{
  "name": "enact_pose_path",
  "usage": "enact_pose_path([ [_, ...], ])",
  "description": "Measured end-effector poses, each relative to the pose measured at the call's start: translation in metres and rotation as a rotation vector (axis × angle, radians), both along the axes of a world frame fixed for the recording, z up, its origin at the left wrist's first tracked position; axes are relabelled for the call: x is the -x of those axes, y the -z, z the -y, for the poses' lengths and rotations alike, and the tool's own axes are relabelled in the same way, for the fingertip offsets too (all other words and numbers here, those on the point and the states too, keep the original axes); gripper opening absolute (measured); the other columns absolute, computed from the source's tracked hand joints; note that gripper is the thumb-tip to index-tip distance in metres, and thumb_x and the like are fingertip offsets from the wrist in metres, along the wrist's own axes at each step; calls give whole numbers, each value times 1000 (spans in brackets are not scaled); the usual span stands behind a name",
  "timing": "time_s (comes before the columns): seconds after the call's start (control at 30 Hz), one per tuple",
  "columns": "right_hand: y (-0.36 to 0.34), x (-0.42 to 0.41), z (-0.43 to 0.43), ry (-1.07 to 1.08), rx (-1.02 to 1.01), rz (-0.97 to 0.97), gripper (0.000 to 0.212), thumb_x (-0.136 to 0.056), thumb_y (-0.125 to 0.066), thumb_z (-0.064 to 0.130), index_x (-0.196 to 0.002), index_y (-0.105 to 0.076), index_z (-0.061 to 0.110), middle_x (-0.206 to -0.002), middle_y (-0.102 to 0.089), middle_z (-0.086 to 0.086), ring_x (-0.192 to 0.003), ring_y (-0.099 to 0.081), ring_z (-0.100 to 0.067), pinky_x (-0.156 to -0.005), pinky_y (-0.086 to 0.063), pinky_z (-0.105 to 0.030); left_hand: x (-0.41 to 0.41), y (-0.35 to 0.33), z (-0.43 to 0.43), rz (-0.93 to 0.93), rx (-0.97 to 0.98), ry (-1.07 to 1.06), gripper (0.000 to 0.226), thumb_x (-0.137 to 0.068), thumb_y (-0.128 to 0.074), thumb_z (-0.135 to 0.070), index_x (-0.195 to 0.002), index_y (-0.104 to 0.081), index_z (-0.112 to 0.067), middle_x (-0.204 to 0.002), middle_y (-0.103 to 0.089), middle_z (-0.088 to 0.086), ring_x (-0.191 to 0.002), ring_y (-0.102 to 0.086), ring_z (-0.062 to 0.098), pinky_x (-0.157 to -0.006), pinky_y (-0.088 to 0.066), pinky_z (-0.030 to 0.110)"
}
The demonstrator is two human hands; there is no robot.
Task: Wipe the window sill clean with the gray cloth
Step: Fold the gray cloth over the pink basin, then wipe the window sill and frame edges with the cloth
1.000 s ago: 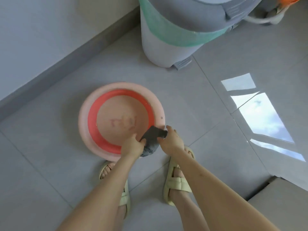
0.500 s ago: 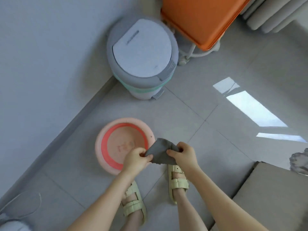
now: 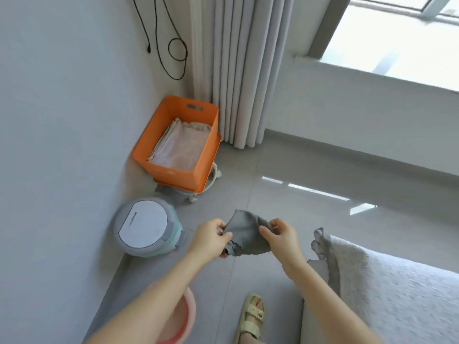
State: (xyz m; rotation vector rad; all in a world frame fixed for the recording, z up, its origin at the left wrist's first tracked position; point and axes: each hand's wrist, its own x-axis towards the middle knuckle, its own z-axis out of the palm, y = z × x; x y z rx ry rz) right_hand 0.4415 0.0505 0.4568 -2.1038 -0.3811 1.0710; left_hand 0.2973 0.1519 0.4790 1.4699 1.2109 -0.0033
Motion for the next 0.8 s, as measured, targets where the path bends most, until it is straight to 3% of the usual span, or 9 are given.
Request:
enact_pose_path([
  [0.13,-36,-70,14,80,76,-37,6,-85,-61,13,-79,-60,11,-79,-65,-8,-76,-62,-27,-77,-54,-47,-83,-54,-12,34,2,87,8,-83,-59,-5,-87,-59,-12,-73,-57,7,-67,-62,26,-51,-58,31],
  [0.23,-64,-116,12,173,47,-37,7,-84,-60,10,-78,-61,12,-77,-64,-10,-70,-58,-25,-73,-54,-43,-142,-88,-24,64,1,166,10,-81,-61,-7,-87,-62,-16,-77,-59,9,-76,-66,31,-65,-59,42],
  [0.27,-72,-130,8,208,24,-37,2,-84,-59,10,-83,-62,11,-79,-65,-10,-68,-59,-24,-71,-54,-41,-161,-99,-28,85,9,178,11,-82,-60,-7,-88,-62,-15,-78,-59,10,-74,-66,30,-65,-60,41],
  [0.4,-98,-185,-17,384,-36,-9,29,-86,-61,33,-111,-59,18,-93,-62,-1,-83,-61,-21,-80,-55,-42,-229,-135,-46,126,6,250,17,-83,-57,-3,-99,-60,-10,-79,-58,10,-60,-64,21,-53,-58,25],
  [0.47,-115,-211,-36,423,-59,-177,30,-90,-56,43,-105,-60,18,-94,-58,-3,-90,-56,-23,-81,-52,-40,-266,-146,-62,117,-16,309,21,-82,-57,-3,-101,-61,-11,-78,-59,6,-55,-63,18,-51,-56,23],
  [0.53,-134,-239,-59,437,-100,-484,40,-89,-50,55,-104,-61,19,-102,-59,-9,-96,-57,-29,-83,-51,-43,-308,-154,-79,105,-31,400,19,-81,-58,-4,-95,-62,-15,-75,-60,2,-51,-63,16,-50,-55,24],
  [0.63,-150,-287,-92,597,-346,-767,44,-92,-47,48,-102,-67,10,-93,-68,-16,-83,-61,-32,-86,-45,-46,-380,-164,-104,114,-39,561,18,-78,-56,-4,-91,-66,-12,-67,-65,-1,-51,-61,15,-56,-58,29],
  [0.73,-160,-341,-120,780,-567,-814,38,-92,-46,37,-95,-64,4,-72,-70,-18,-65,-65,-32,-74,-48,-45,-446,-177,-127,129,-26,691,23,-77,-52,-3,-88,-68,-14,-64,-67,-3,-44,-58,9,-52,-55,24],
  [0.8,-166,-379,-131,821,-702,-839,37,-96,-41,34,-91,-62,4,-66,-69,-18,-53,-66,-31,-50,-53,-38,-485,-188,-138,136,-27,789,27,-76,-51,-7,-89,-68,-23,-64,-65,-1,-47,-60,12,-53,-54,22],
])
